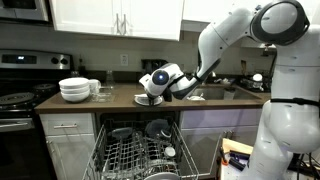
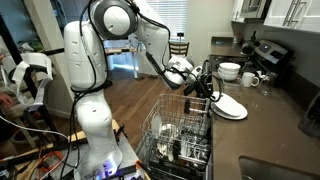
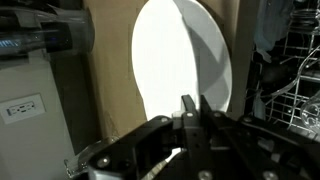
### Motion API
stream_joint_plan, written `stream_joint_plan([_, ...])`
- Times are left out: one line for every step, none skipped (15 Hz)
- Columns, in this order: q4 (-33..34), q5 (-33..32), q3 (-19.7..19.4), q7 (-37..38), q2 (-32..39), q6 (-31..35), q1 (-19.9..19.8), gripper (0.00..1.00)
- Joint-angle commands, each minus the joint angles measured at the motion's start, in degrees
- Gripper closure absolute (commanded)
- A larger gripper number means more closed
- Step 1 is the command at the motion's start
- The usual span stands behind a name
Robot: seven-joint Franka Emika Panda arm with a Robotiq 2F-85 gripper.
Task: Remove the white plate on the right from the dishwasher and place it on top of the white plate on the countertop
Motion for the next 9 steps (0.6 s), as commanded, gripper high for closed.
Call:
stream_joint_plan([1.2,-1.4,0.5,0.7,0.7,0.8,-0.9,0.98])
stream_joint_plan([1.2,-1.7,0.5,0.9,0.7,0.8,-0.9,0.98])
stream_joint_plan([1.4,-2.3,0.4,1.2,0.8,0.7,-0.9,0.98])
stream_joint_plan([1.5,-2.6,0.4,1.3,0.9,0.8,-0.9,0.98])
stream_joint_plan([1.6,-3.2,0.3,1.6,0.9,0.9,-0.9,0.97])
stream_joint_plan([1.7,-3.4,0.3,1.6,1.0,0.9,-0.9,0.97])
stream_joint_plan([1.8,-3.7,0.3,1.8,1.2,1.1,-1.0,0.97])
stream_joint_plan([1.9,-3.8,0.3,1.9,1.3,1.1,-1.1,0.97])
stream_joint_plan([1.9,-3.9,0.3,1.9,1.4,1.2,-1.1,0.97])
